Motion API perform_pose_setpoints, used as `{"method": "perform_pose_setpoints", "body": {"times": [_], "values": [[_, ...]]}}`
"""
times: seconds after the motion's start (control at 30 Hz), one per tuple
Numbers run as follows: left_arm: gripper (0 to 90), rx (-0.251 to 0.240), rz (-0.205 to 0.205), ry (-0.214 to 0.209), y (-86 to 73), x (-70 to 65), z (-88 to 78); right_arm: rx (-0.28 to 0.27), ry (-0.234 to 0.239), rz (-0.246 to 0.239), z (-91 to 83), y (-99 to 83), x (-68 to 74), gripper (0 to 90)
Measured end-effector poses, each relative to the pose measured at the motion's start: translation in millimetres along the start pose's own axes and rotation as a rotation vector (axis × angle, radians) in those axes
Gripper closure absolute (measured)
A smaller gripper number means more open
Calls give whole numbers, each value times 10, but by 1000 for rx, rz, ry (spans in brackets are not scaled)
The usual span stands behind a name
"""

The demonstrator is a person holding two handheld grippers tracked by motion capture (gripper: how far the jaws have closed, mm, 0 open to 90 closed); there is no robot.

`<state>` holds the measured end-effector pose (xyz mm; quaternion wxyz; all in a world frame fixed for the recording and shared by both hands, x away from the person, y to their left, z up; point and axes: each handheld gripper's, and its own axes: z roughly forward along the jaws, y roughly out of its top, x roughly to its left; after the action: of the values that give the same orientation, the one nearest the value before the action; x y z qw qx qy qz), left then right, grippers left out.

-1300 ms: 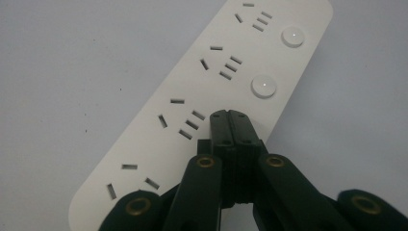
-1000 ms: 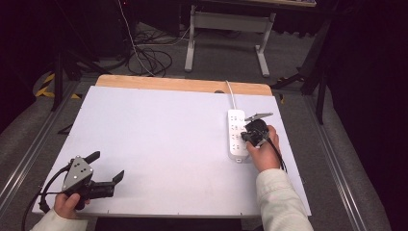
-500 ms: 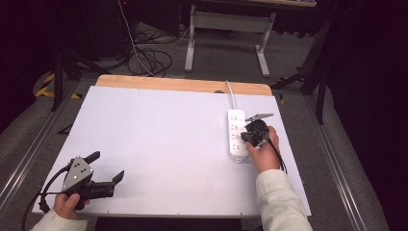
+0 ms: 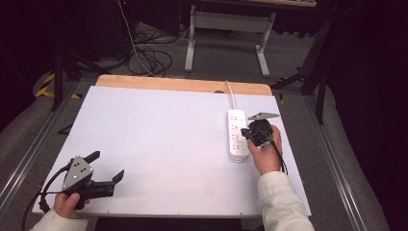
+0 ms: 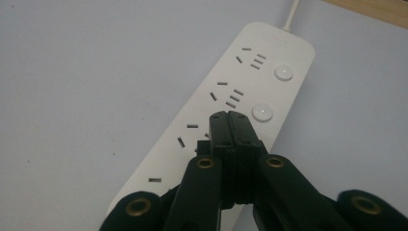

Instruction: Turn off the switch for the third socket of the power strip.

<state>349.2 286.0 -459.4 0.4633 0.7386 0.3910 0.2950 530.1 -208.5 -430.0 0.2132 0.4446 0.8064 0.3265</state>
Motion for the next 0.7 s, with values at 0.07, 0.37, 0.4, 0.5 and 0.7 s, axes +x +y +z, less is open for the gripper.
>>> {"method": "perform_pose_setpoints", "body": {"times": [0.07, 0.37, 0.4, 0.5, 0.7], "values": [[23, 0, -2, 0, -1, -2, 0, -15, 4, 12, -39, -2, -13, 900], [23, 0, 1, 2, -1, 3, 2, -102, 33, 31, -260, 8, -22, 878], [23, 0, 0, 2, -1, 3, 2, -106, 34, 29, -277, 7, -23, 877], [23, 0, 0, 3, -1, 3, 2, -106, 37, 23, -306, 1, -23, 874], [23, 1, 0, 3, 0, 1, 4, -112, 44, 23, -359, -4, -24, 867]]}}
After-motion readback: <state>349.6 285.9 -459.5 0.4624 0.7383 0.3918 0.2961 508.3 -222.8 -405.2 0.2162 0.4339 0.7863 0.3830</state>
